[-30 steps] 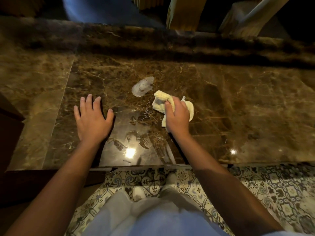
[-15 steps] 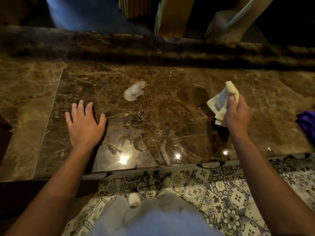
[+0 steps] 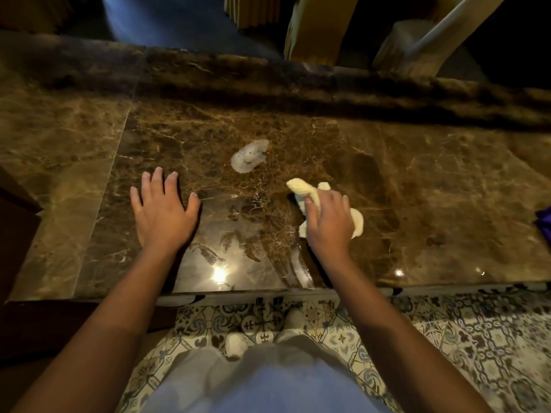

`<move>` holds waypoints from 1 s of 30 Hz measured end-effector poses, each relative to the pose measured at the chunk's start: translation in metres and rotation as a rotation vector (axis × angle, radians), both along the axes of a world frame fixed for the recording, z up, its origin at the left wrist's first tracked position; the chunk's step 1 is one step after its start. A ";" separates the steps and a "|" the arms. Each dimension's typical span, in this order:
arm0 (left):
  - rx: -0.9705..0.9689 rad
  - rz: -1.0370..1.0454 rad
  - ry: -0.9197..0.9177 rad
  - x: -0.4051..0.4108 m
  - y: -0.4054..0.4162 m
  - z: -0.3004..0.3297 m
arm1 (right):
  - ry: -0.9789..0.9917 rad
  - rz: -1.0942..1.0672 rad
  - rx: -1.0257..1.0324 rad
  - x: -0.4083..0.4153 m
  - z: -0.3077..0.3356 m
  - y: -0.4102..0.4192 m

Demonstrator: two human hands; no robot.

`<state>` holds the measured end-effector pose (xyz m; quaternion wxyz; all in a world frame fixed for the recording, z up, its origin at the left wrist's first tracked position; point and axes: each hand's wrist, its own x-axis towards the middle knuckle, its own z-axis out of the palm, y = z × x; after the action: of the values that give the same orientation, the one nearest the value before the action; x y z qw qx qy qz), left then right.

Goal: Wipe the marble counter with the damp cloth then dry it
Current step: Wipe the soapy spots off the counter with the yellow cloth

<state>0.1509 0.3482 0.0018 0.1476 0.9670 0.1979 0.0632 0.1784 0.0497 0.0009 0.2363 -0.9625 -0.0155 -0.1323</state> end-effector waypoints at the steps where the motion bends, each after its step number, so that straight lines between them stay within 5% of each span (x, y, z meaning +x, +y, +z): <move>1: -0.005 -0.002 0.000 0.000 0.000 0.000 | -0.003 0.048 0.022 -0.007 0.000 0.012; 6: -0.011 -0.001 -0.002 -0.001 0.000 0.002 | 0.037 0.210 0.183 -0.005 0.017 0.014; 16: 0.043 -0.009 0.006 0.002 -0.001 -0.003 | -0.129 -0.299 0.243 0.114 0.064 -0.117; 25: 0.084 0.009 0.001 0.004 -0.002 -0.005 | 0.112 -0.190 0.428 0.171 0.012 -0.033; 30: 0.105 0.004 -0.005 0.004 -0.002 -0.004 | 0.201 0.063 0.333 0.203 0.013 0.045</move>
<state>0.1546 0.3461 -0.0022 0.0971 0.9728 0.1961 0.0762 0.3819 0.0948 0.0144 0.3964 -0.9176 0.0001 -0.0287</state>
